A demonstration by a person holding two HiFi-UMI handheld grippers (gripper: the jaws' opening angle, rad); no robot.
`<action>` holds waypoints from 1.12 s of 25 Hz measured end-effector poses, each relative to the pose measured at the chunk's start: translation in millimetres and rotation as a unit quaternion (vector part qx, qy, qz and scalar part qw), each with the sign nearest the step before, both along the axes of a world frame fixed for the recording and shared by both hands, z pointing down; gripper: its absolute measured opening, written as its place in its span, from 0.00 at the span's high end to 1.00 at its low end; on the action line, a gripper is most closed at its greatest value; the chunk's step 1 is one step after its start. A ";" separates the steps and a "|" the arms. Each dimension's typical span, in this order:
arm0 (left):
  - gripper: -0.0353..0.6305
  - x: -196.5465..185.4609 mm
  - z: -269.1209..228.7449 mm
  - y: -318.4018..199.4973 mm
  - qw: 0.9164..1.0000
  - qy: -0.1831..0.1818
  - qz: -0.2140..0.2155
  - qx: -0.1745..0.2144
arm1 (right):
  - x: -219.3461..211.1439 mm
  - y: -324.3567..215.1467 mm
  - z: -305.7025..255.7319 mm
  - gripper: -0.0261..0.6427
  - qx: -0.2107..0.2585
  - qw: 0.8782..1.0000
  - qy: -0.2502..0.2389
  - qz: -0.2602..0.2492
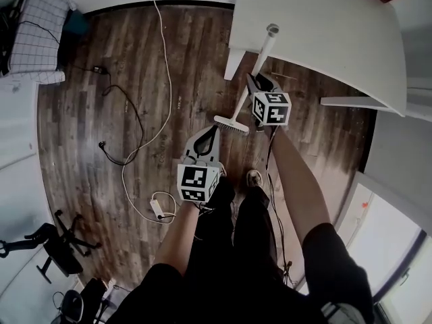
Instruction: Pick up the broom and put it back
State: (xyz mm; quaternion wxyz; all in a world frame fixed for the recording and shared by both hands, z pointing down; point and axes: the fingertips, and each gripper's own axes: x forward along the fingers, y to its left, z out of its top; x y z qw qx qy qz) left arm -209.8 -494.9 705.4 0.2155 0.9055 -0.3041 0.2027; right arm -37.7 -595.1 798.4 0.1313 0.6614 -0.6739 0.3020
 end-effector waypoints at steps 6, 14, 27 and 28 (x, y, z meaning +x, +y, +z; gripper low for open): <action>0.95 -5.7 -2.2 -5.6 1.000 -0.005 -0.004 0.000 | 5.6 -1.1 -1.0 0.80 -0.004 1.000 0.027 0.005; 0.95 -3.8 -13.6 -2.0 1.000 -0.004 0.006 0.009 | 1.5 11.4 -20.2 0.69 0.013 0.997 0.068 -0.012; 0.95 -3.9 -49.8 23.0 1.000 0.015 0.007 0.009 | -37.6 143.4 -98.7 0.89 0.040 0.995 0.083 0.033; 0.95 -4.5 -55.4 28.0 1.000 0.013 0.012 0.012 | -43.2 154.9 -112.4 0.92 0.048 0.995 0.084 0.029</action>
